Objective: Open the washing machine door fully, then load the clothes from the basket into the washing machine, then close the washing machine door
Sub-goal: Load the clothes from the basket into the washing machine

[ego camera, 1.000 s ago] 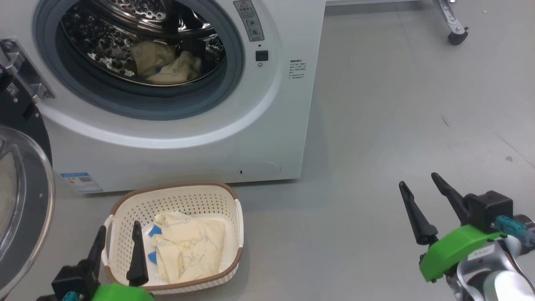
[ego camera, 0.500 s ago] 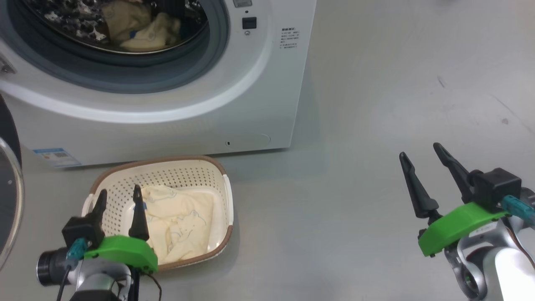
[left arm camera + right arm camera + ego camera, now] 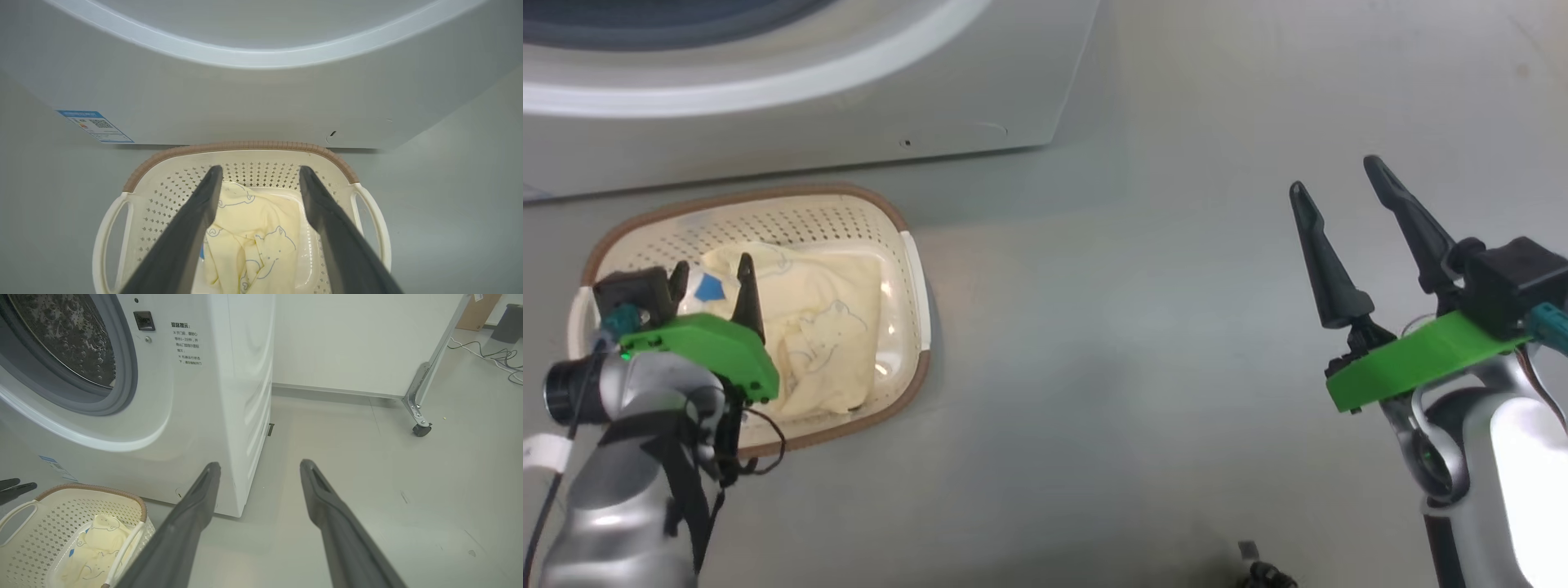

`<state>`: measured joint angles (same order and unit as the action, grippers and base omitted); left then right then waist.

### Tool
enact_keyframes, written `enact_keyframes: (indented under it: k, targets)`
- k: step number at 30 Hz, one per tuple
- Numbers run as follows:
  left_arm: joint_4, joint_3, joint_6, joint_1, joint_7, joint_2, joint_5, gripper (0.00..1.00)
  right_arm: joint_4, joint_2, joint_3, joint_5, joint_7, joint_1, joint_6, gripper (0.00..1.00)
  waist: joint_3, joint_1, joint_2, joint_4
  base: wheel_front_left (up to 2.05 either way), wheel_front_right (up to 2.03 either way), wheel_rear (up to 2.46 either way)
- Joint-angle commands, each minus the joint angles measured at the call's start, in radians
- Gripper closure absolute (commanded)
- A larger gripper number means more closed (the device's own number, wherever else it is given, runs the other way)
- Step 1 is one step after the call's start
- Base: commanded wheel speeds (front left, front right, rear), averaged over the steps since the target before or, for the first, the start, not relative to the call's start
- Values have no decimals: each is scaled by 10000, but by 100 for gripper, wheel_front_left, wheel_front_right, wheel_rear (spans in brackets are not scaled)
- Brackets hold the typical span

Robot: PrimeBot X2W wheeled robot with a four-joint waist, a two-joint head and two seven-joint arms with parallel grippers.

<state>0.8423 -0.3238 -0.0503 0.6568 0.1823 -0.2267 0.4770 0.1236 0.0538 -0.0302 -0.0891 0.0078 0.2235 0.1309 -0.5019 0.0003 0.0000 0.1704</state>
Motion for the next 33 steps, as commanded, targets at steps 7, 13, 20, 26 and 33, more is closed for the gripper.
enact_keyframes:
  k: [7,13,20,26,33]
  targets:
    - [1791,311,927,1919,-1069,-581,334,0,540,-20,-326,-155,-281,739,-2,0,-2657,-3,0,802,0,0,0]
    - [3018,444,1266,3112,-2326,-794,715,0,556,-27,-663,-275,-413,912,-2,0,-3775,-3,0,1016,0,0,0]
    - [3802,573,1408,3759,-3354,-957,1045,0,628,-31,-791,-335,-496,867,-2,0,-4435,-3,0,1167,0,0,0]
    - [3975,680,1566,4184,-3556,-882,1335,0,812,-32,-780,-364,-490,764,-2,0,-4941,-3,0,1194,0,0,0]
    - [4134,551,1657,4381,-3507,-491,1423,0,1209,-32,-513,-378,-268,228,-2,0,-5193,-3,0,1046,0,0,0]
